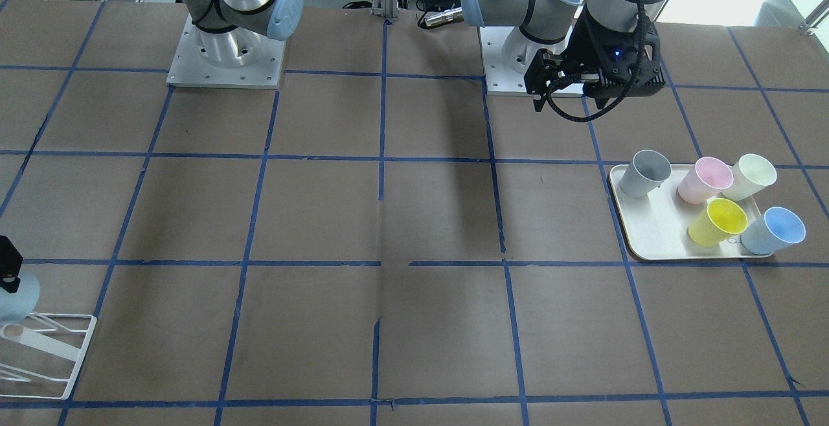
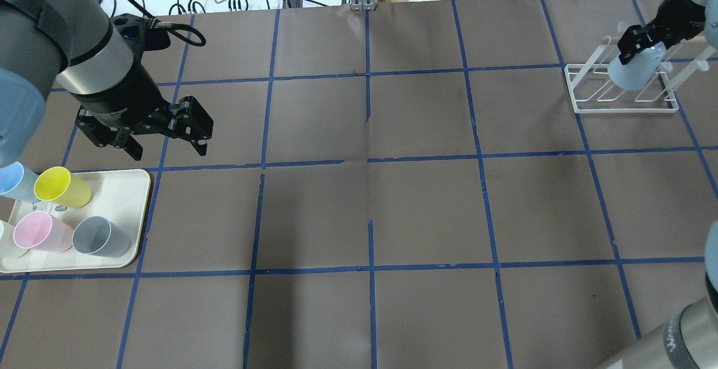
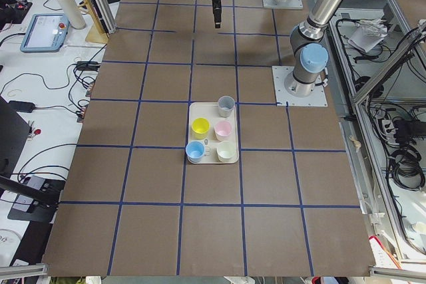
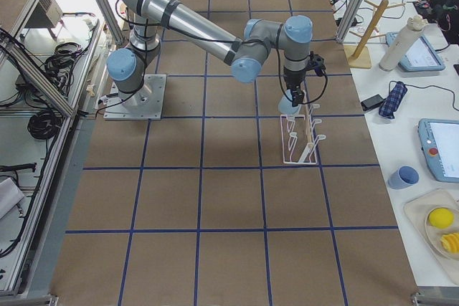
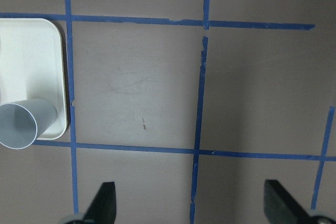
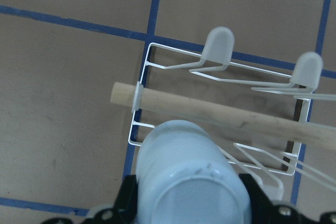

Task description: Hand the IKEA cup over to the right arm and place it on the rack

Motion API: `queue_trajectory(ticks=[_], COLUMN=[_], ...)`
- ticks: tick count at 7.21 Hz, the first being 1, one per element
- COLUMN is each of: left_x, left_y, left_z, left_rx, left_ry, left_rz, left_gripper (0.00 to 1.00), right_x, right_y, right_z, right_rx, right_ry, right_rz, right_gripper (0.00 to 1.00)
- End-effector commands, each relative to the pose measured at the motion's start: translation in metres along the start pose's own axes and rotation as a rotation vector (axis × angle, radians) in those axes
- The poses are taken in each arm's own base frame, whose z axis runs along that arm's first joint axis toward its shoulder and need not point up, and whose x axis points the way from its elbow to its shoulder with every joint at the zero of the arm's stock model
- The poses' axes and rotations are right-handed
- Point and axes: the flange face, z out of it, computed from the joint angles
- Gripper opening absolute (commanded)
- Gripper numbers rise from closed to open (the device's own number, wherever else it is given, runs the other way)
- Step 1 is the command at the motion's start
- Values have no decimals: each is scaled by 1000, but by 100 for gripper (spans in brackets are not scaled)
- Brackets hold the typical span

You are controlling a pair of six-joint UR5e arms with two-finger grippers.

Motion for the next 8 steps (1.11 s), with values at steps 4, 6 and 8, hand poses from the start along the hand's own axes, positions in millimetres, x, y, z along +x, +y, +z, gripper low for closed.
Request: queue_trajectory(ticks=[4, 6, 8], left_x=[0, -1, -1], left_y=[-1, -3, -5], left_z=[2, 2, 3], left_rx=[17, 20, 20], left_ry=[0, -1, -1], left_rz=[5, 4, 2], left_gripper=[100, 100, 100], right_x=[-8, -42, -114], right_y=[1, 17, 36], right_z=[-20, -81, -149], right_rx=[-23, -45, -60], right_ry=[-18, -38, -58], right_rz=[-13, -33, -67], right_gripper=[100, 100, 100])
